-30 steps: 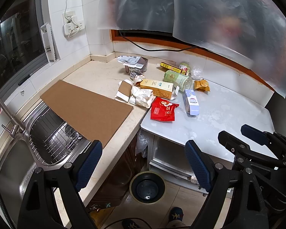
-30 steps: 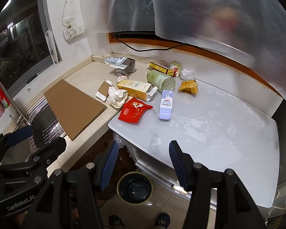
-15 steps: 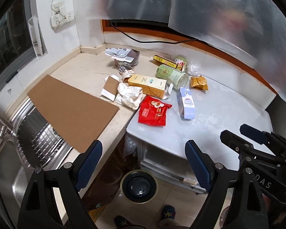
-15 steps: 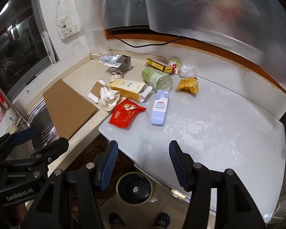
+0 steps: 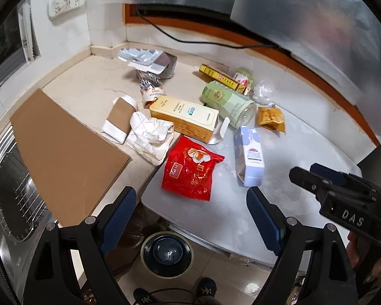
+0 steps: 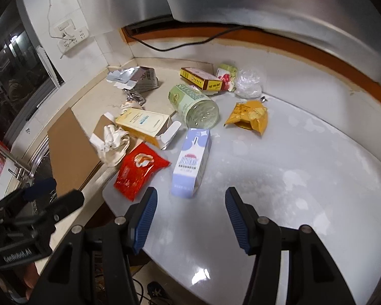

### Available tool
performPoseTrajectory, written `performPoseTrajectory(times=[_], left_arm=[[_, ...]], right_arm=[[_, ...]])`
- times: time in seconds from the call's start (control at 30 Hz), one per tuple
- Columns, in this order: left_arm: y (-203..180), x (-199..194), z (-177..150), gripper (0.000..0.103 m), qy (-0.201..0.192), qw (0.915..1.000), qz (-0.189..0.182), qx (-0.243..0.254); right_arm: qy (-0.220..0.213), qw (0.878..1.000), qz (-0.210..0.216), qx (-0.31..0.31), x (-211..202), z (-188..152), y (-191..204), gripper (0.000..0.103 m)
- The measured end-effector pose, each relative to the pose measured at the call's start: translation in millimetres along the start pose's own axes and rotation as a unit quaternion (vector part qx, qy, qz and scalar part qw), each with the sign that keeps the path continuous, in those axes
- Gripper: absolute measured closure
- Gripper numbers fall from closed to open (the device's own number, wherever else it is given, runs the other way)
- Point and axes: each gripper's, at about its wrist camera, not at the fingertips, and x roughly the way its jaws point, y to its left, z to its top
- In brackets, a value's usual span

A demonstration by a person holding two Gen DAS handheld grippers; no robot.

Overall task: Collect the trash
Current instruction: 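Grasp the red snack bag with the left gripper while the right grasps the milk carton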

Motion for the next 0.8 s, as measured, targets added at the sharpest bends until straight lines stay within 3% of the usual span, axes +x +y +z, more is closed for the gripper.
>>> performPoseTrajectory(times=[0.33,0.63,0.67,0.7,0.8], left_arm=[[5.3,56.7,4.2,0.016,0.044,0.9990,-0.002,0.007],[7.9,88.6,11.1,0.016,0.074,0.9972,-0.003,0.013],[7.6,93.0,12.9,0.016,0.077,0.9969,-0.004,0.013],[6.7,97.5,14.8,0.016,0.081,0.9966,-0.003,0.015],[3.4,108.4,19.0,0.016,0.087,0.9960,-0.001,0.021]], right_arm=[[0.058,0.998,-0.003,0.012,82.7,31.3,-0.9,0.047],[0.098,0.995,-0.016,0.005,121.2,39.8,1.1,0.047],[0.103,0.995,-0.017,0.007,123.7,39.5,-0.7,0.050],[0.105,0.994,-0.016,0.010,125.8,38.6,-3.5,0.059],[0.106,0.994,-0.001,0.018,124.6,36.1,-12.3,0.068]])
